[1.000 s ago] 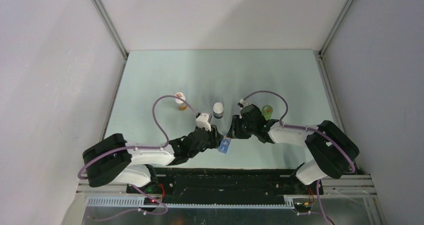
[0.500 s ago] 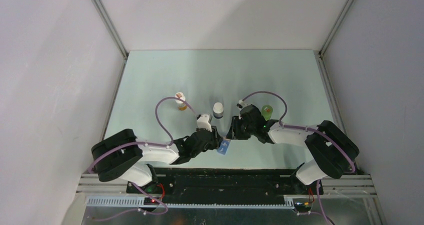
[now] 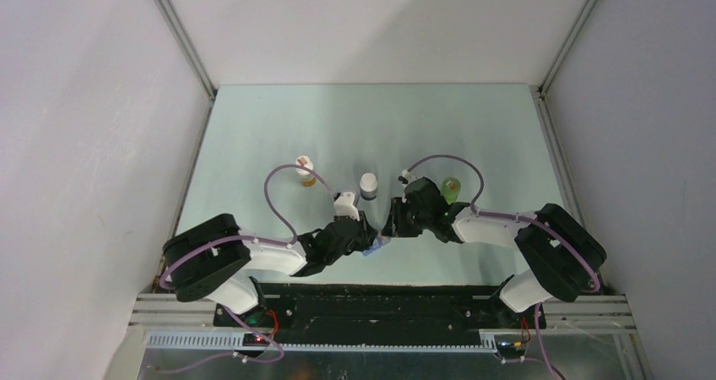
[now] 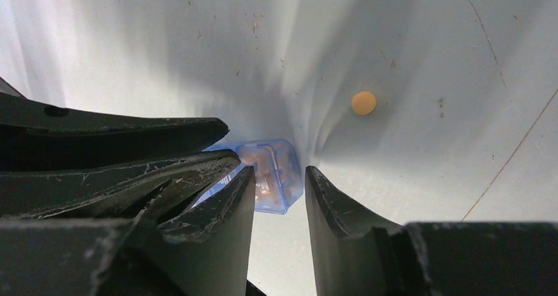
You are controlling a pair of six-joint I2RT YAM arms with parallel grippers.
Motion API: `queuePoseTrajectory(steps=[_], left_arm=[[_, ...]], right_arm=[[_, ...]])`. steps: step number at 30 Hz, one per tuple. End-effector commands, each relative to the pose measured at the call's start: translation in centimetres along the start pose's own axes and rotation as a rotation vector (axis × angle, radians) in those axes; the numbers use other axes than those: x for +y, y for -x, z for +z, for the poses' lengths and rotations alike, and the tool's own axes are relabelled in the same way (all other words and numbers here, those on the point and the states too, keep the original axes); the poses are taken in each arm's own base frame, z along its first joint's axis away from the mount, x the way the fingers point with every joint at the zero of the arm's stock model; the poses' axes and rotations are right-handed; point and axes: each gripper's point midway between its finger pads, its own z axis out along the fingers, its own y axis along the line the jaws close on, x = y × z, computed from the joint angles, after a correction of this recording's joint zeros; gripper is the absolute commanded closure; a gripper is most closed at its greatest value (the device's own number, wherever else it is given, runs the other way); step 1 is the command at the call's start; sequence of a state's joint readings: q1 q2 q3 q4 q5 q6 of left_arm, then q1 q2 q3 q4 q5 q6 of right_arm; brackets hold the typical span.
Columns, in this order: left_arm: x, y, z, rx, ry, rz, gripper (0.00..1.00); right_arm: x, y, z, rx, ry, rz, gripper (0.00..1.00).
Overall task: Sort the pills into containers
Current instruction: Close the pill container at the center of the board.
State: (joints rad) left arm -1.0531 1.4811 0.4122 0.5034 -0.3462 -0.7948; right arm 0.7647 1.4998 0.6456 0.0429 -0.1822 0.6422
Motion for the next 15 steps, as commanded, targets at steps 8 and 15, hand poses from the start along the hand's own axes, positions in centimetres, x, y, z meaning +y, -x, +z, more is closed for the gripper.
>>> queuePoseTrajectory(steps=[8,15], left_arm=[[1.5,-2.7,0.3,0.083,0.046,0.037,0.76],[1.0,-1.1,-0.2,0.041,0.041,0.045,0.60]], right_arm=[[-0.8,-1.6,0.3,0.047,-0.036,-0.010,0.65],[-0.7,-1.6,-0.1,0.037,-0.031,-0.005,0.65]])
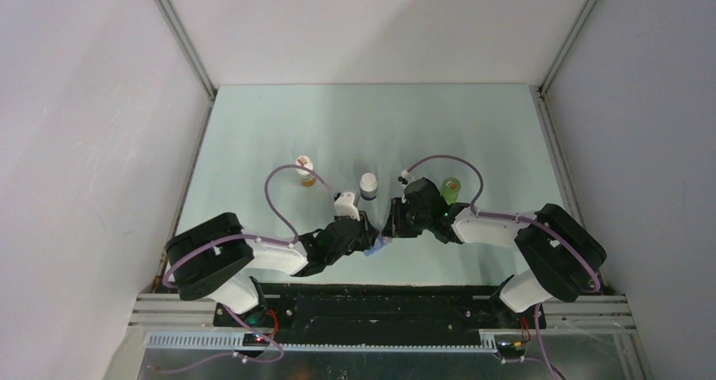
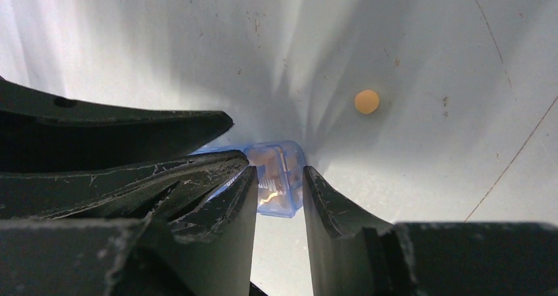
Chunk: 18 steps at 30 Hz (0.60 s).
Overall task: Sort the pills into containers
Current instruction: Close the pill container at the center of the board.
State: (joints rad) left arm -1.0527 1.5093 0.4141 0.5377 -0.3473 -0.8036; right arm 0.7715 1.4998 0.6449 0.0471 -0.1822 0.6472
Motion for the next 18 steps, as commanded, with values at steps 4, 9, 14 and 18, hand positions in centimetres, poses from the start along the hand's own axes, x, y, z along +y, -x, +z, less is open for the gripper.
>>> queuePoseTrajectory(steps=[4,9,14,18], left_arm=[[0.4,0.7,-1.2,0.000,0.029,0.073,0.49],[0.2,1.5,-2.1,-0.027,0.001,0.134,0.38],[-0.4,1.1,-3.3,0.003,-0.094,0.264,0.32],[-2.3,0.0,-3.7,0.102,-0.212,0.446,0.28]], right_arm=[[-0.7,-1.3,-0.4,0.028,-0.032,-0.002,0.65],[-0.4,-1.3,-0.5,0.030,-0.018,-0.005,0.64],[-0.3,-1.3,-0.5,0.038,-0.002,-0.013,0.63],[-0.5,-1.4,-0.5,0.045,-0.002,-0.013,0.63]])
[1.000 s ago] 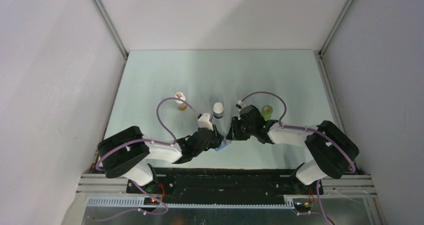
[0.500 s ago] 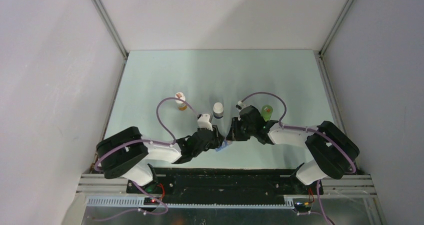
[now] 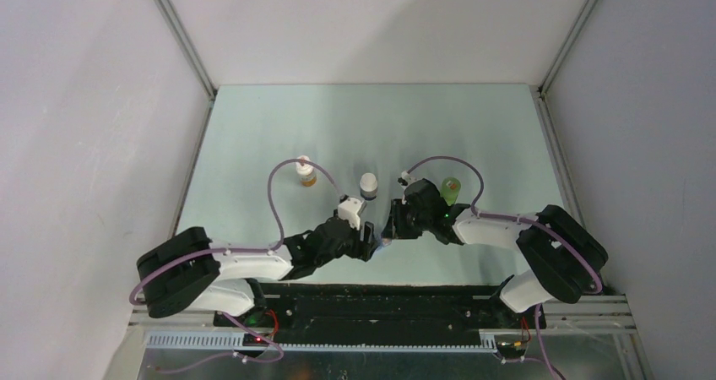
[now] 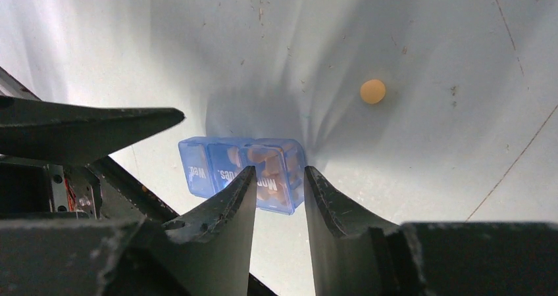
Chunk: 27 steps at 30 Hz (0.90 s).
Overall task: Sort the pills into containers
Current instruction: Close the pill container at the center of the board.
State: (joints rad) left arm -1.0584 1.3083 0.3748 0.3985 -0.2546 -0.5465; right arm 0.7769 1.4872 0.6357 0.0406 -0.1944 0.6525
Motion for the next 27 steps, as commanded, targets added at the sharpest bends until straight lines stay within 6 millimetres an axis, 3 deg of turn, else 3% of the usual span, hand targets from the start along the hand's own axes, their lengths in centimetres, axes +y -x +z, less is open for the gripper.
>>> queuePoseTrajectory(steps=[1,9,17,21,27], left_arm=[[-2.5,-0.2,-0.2,0.084,-0.150,0.246,0.28],[-3.1,-0.1,0.0,0.118,-0.211,0.439,0.21],[-1.8,-2.4,0.8,0.252,-0.187,0.533,0.21],[-1.2,-2.9,1.3,0.273,-0.168,0.538,0.27],[-0.4,-3.1,1.7,0.269,-0.144,0.534,0.44]], right_arm=[[-0.7,-0.9,-0.2,0.032,-0.012,-0.014,0.63],[-0.8,-1.0,-0.1,0.039,-0.008,-0.005,0.63],[-0.9,-0.9,0.0,0.041,-0.005,-0.001,0.63],[-0.9,-1.0,0.1,0.044,-0.004,0.001,0.63],[-0.9,-1.1,0.0,0.049,-0.004,0.006,0.63]])
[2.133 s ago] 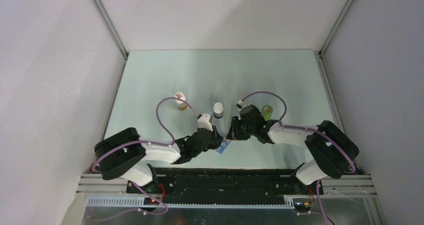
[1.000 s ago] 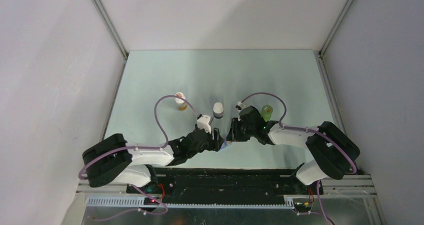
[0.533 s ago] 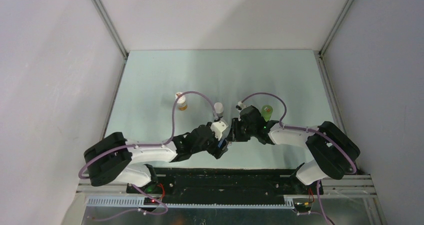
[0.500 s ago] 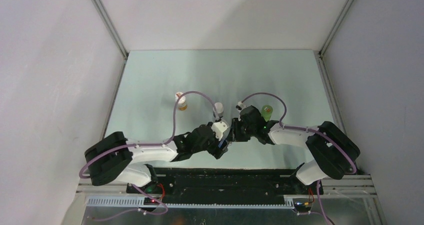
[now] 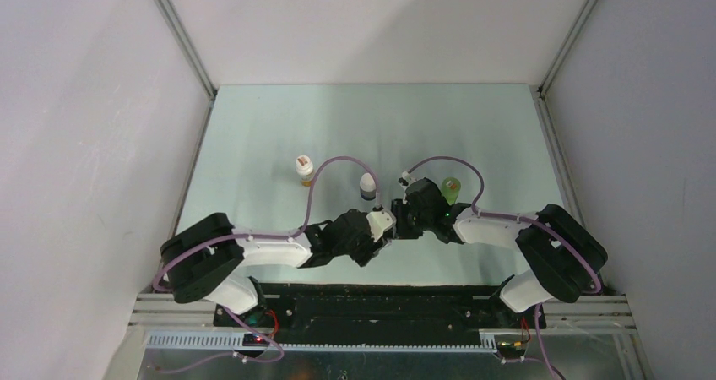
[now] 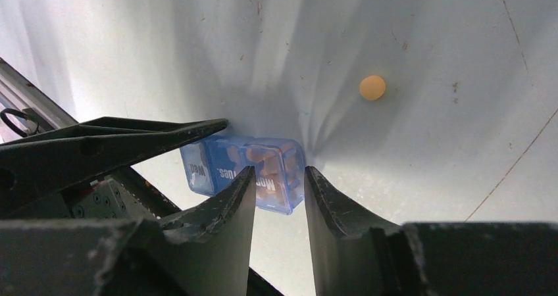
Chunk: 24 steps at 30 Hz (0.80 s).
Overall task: Sort the pills into containers
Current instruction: Close the pill container at the center of the board.
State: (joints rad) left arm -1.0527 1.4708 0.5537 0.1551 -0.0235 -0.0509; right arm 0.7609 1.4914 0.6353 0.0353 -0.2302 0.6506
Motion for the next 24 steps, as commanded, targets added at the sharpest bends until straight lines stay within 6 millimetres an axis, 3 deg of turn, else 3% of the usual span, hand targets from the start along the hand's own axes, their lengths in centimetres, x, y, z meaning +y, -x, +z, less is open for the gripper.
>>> queuePoseTrajectory(steps=[1,14,24], left_arm=[[0.5,0.6,0.3,-0.016,0.016,0.015,0.49],[1.0,0.9,-0.2,-0.031,0.039,0.030,0.87],[0.6,3.5,-2.1,-0.090,0.026,0.045,0.97]], right_arm=[[-0.7,-0.8,0.1,0.024,-0.013,-0.002,0.63],[0.2,-0.2,-0.7,-0.020,0.064,0.077,0.60],[1.9,1.5,-2.3,-0.050,0.198,0.166,0.46]])
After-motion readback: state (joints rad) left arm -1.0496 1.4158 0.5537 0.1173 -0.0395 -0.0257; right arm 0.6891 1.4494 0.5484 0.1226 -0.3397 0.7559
